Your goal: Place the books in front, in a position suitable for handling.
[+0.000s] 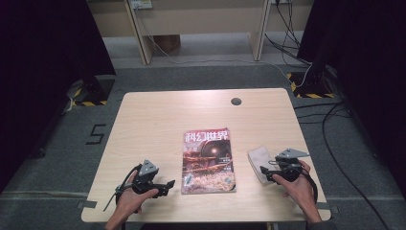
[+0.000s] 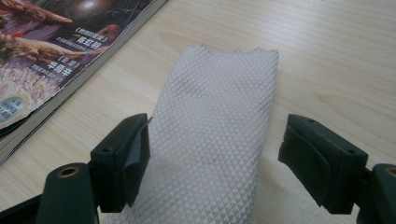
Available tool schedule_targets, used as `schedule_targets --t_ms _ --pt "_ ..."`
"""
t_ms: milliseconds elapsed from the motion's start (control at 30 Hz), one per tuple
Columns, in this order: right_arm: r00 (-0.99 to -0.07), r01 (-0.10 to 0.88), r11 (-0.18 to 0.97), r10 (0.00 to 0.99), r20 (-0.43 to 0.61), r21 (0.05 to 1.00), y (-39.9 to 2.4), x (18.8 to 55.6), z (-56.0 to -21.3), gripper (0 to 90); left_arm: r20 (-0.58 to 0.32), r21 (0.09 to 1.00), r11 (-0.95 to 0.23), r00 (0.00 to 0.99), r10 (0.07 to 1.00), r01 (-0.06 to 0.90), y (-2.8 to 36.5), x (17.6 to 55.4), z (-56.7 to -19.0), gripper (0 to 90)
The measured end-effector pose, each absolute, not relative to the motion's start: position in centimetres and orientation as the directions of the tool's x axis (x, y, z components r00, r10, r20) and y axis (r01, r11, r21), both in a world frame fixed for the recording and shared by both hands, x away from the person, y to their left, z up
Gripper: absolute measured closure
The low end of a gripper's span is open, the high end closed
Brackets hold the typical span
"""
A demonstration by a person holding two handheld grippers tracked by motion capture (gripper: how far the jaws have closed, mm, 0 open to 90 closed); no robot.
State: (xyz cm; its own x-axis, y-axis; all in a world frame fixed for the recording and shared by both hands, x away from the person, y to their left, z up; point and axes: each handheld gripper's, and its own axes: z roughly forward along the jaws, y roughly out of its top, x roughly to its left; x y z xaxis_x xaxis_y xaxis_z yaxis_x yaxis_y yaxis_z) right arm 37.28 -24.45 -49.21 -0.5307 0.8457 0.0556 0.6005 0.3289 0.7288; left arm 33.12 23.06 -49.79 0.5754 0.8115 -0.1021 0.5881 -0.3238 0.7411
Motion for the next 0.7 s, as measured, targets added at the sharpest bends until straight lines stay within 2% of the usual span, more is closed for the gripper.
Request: schedule_targets --t_ms 700 --pt "-0.531 0.620 0.345 0.846 0.053 0.705 -24.0 38.3 -50.1 25.1 -0.084 0.733 -0.349 0.588 0.805 0.583 22.8 33.1 -50.0 14.8"
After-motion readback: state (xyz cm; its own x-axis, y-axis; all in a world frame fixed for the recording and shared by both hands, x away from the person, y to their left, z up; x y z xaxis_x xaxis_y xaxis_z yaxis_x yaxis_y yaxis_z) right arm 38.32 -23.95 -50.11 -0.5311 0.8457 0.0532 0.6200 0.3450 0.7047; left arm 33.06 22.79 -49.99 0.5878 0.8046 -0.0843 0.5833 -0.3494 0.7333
